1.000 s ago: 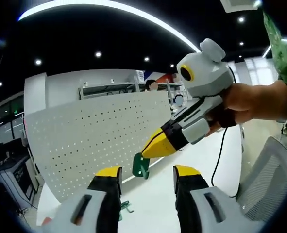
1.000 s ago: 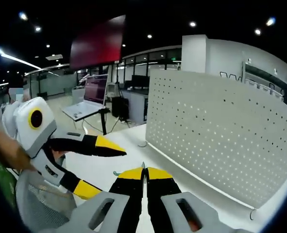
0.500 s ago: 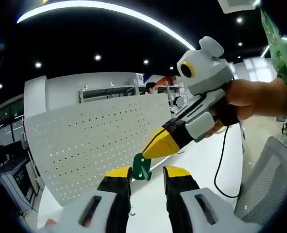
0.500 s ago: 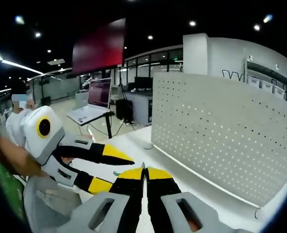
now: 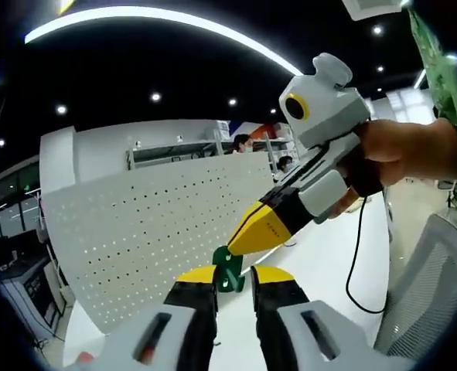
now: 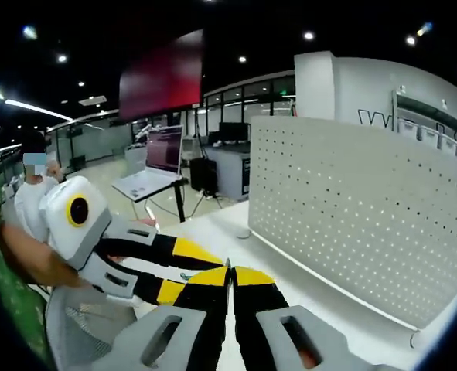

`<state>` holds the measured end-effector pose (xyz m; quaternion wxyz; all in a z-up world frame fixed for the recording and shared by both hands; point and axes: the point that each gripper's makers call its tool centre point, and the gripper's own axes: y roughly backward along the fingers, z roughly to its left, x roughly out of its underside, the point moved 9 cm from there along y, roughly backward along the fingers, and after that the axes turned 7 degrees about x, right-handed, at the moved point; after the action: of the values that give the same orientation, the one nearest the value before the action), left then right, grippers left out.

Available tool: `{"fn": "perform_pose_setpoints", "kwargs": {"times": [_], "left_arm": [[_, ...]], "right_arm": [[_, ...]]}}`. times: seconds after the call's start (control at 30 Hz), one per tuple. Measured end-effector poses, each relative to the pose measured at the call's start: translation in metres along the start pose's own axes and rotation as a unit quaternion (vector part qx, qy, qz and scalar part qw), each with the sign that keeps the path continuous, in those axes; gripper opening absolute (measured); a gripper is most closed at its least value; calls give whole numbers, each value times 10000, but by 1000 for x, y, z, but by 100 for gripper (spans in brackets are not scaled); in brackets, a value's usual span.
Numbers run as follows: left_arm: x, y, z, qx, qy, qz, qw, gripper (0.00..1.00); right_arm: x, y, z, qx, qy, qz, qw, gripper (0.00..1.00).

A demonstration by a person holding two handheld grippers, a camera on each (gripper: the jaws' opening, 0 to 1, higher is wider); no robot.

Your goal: Insert the hook assembly into the mounting plate slot until the hook locks in place.

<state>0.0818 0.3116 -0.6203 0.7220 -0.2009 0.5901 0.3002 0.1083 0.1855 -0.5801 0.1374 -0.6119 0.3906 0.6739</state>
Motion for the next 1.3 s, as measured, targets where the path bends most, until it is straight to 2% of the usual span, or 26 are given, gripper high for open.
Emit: {"fn": "perform_pose_setpoints", "kwargs": {"times": [0.33,0.57,0.73,1.07,1.3], "left_arm": [[2,4,3,-109,156,-87,9998,13],[0,3,2,-102,83,-127,9998,9],[4,1,1,-71,190,-43,9998,5],[4,1,4,-137,230,-127,9996,6],[5,1,6,-180,487,-208,9984,7]], "right_arm": [[-2,0,3,-53,-103,-16,9999,0],[-3,1,4,-101,-150,14,9998,0],[0,-4,1,-100,-244,61,9996,0],[-1,-3,1,-86,-319,27,9995,0],[-3,-3,2,-98,-419,-35,9991,0]]}}
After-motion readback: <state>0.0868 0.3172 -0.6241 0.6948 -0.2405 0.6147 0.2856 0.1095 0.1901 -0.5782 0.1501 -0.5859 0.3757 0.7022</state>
